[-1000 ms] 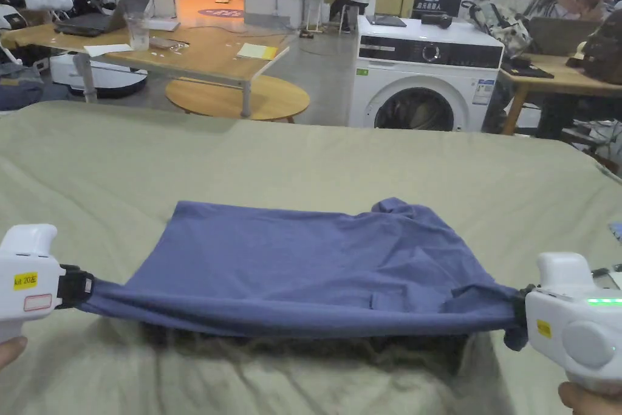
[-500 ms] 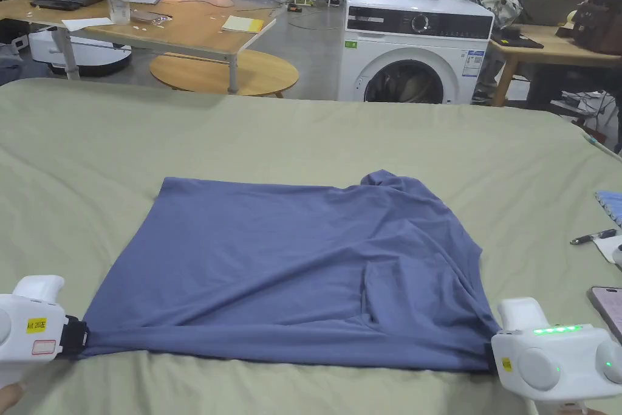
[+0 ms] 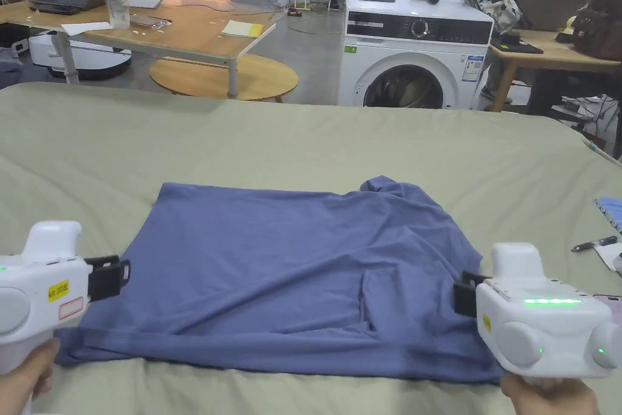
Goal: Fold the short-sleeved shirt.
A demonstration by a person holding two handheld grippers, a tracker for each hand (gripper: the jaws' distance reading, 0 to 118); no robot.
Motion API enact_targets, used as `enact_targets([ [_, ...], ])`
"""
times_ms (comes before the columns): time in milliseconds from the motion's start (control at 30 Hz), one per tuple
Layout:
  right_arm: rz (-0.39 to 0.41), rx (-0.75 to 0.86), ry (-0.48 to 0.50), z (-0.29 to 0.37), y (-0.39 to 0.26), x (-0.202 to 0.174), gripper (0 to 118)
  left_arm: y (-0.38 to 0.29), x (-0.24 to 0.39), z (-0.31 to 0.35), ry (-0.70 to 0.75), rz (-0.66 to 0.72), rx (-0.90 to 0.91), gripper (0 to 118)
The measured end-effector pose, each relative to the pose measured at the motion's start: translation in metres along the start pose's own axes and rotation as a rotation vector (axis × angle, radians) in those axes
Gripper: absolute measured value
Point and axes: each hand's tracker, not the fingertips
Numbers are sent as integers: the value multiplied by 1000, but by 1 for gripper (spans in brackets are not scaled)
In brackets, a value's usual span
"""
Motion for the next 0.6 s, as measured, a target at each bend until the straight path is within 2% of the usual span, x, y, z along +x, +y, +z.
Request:
enact_targets([
  [100, -70, 129, 77, 12, 7, -15, 65, 6, 15, 9, 14, -8, 139, 42],
  [133, -69, 162, 76, 13, 9, -21, 60, 8, 20, 13, 25, -9, 182, 42],
  [167, -65, 198, 80, 17, 11, -28, 50, 8, 23, 15, 31, -9, 220, 41],
  [200, -60, 234, 83, 21, 12, -34, 35, 9, 27, 18, 36, -7, 252, 35],
  [233, -52, 258, 77, 23, 13, -40, 16, 10, 30, 21, 44, -5, 273, 13],
  [267, -55, 273, 74, 24, 15, -47, 7, 11, 33, 24, 49, -7, 293, 0],
  [300, -57, 283, 72, 26, 16, -53, 0, 12, 35, 24, 69, -12, 292, 0],
  [500, -56, 271, 128, 31, 19, -70, 0, 12, 31, 27, 46, 6, 248, 0],
  [600, -65, 247, 139, 27, 18, -70, 0, 13, 17, 24, 28, 33, 157, 0],
])
